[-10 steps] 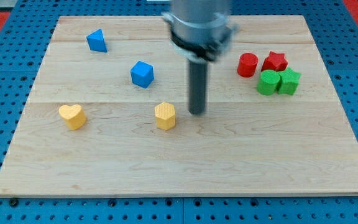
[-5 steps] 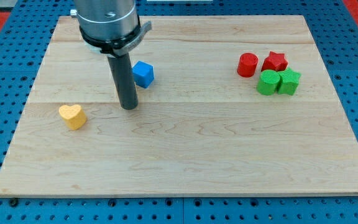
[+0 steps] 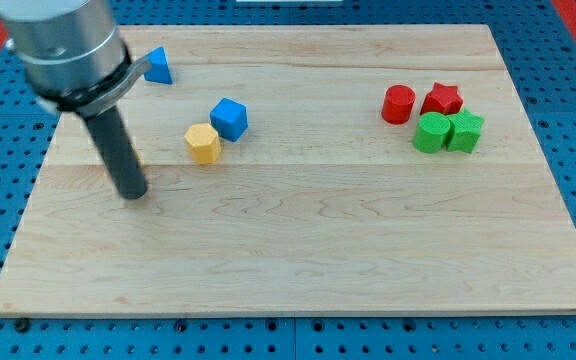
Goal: Push the yellow blocks and blue triangle towards blue cube
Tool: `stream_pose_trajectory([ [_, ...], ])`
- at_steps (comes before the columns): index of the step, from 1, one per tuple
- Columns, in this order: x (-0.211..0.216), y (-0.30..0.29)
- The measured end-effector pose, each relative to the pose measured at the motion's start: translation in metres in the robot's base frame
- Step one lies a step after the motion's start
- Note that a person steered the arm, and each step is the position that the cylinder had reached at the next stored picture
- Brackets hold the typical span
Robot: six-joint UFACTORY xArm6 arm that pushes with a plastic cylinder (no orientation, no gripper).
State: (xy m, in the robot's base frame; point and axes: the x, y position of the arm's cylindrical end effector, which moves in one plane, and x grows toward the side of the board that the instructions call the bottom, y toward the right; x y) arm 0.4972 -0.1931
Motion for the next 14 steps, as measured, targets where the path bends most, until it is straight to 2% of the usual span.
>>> stream_pose_trajectory([
  [1,-0.018,-0.052],
  [2,-0.041,-0.004],
  [3,-0.043,0.055],
  [4,-0.039,0.025],
  [5,-0.066,-0.050],
  [6,-0.151,-0.056],
  [7,-0.231,-0.039],
  [8,-0.242,0.023],
  [9,-0.165,0.017],
  [10,-0.110,0.016],
  [11,-0.124,-0.015],
  [12,-0.075,-0.040],
  [14,-0.065,0.034],
])
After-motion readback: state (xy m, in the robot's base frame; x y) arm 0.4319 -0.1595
